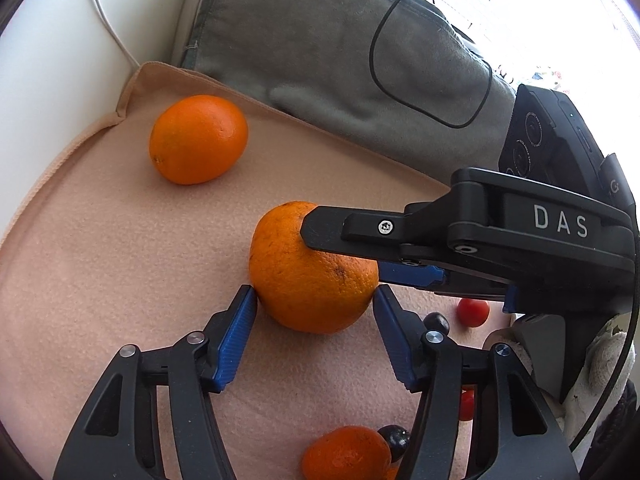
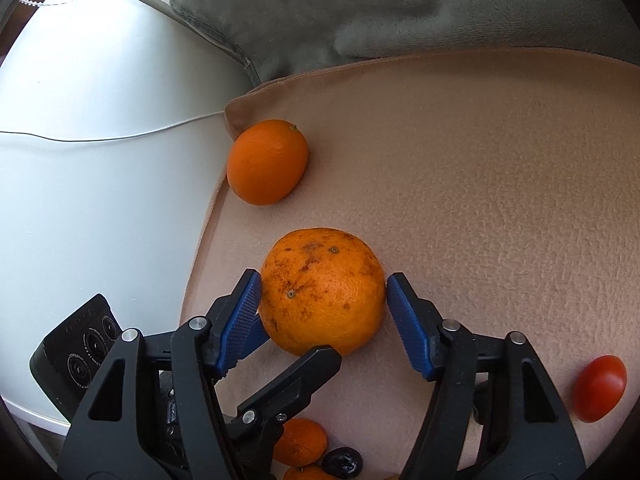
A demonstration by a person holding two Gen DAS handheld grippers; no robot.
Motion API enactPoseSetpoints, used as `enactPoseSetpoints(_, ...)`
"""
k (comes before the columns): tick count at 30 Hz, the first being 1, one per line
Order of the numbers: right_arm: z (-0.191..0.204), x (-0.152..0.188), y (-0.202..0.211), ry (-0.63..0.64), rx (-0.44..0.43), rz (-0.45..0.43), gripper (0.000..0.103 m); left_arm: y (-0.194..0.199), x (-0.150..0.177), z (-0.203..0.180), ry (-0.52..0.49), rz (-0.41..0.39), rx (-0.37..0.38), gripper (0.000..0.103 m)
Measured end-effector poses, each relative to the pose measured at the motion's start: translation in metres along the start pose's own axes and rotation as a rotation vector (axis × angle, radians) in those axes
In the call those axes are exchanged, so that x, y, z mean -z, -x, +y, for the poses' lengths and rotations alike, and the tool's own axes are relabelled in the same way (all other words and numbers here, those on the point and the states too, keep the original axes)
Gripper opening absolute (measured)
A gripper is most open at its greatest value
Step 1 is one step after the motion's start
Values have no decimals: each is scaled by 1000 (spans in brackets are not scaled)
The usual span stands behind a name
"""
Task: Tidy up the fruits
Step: 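Close the right gripper on the large orange and lift it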
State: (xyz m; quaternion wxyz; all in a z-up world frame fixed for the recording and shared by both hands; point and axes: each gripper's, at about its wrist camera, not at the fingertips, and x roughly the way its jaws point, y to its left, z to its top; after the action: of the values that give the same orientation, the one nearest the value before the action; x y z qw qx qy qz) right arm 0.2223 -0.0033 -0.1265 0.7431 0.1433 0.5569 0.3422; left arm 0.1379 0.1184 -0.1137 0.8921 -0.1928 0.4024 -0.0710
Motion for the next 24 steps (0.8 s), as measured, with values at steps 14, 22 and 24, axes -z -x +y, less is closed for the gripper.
enactPoseSetpoints(14, 10, 11, 18, 26, 12, -26, 67, 12, 6, -15, -40, -22, -22, 60)
enactPoseSetpoints(22, 16, 22, 49, 40, 21, -61, 67, 28, 12, -34, -73, -48, -6, 60)
enactPoseSetpoints(24, 16, 26, 58, 41, 23, -72, 67, 31, 14, -41, -82, -54, 0, 60)
